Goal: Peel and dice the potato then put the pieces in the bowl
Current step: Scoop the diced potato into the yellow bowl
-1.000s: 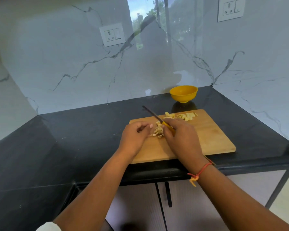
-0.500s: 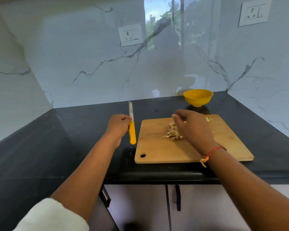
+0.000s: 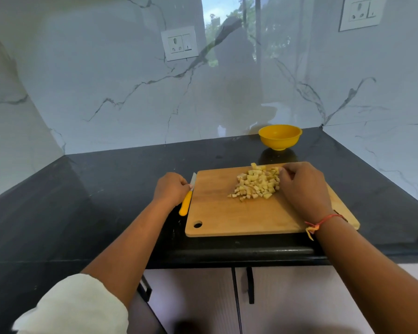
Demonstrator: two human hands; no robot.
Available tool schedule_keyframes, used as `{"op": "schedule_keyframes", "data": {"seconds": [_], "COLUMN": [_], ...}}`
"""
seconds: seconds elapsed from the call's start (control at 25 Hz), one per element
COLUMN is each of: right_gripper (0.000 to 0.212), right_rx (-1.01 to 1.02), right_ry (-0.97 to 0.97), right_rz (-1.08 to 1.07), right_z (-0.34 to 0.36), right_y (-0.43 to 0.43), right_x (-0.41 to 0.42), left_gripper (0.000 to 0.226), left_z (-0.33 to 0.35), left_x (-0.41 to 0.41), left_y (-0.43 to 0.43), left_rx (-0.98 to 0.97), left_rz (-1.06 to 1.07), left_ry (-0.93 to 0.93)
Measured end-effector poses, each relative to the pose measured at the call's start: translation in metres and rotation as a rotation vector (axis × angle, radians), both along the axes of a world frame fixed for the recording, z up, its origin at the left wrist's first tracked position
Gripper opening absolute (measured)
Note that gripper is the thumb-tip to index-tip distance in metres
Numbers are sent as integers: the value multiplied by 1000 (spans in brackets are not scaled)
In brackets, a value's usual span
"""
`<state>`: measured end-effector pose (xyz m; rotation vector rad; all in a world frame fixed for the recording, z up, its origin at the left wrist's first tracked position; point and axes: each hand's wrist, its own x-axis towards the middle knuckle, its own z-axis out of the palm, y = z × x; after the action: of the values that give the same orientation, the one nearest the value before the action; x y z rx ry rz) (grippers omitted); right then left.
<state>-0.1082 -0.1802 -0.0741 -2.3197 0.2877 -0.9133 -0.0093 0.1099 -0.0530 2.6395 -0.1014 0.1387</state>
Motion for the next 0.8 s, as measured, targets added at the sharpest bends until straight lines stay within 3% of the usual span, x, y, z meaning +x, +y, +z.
{"op": "schedule_keyframes", "data": {"seconds": [0.24, 0.44, 0.56, 0.72, 0.8], "right_gripper": [23, 24, 29, 28, 26], "right_rx": [46, 161, 192, 271, 249], "right_ry": [14, 63, 66, 115, 106], "right_rz": [-14, -9, -55, -84, -63], "right_z": [1, 17, 27, 20, 17], "right_y": [0, -20, -45, -57, -57], "right_x": [1, 16, 38, 51, 50], "left_gripper": [25, 14, 24, 24, 47], "left_z": [-4, 12, 31, 42, 40], "left_x": [1, 1, 9, 36, 60], "left_y": [-10, -46, -97, -170, -196], "left_rx": [58, -84, -221, -225, -180], "left_rz": [31, -94, -234, -465, -531], "left_ry": [-83, -316, -302, -214, -143]}}
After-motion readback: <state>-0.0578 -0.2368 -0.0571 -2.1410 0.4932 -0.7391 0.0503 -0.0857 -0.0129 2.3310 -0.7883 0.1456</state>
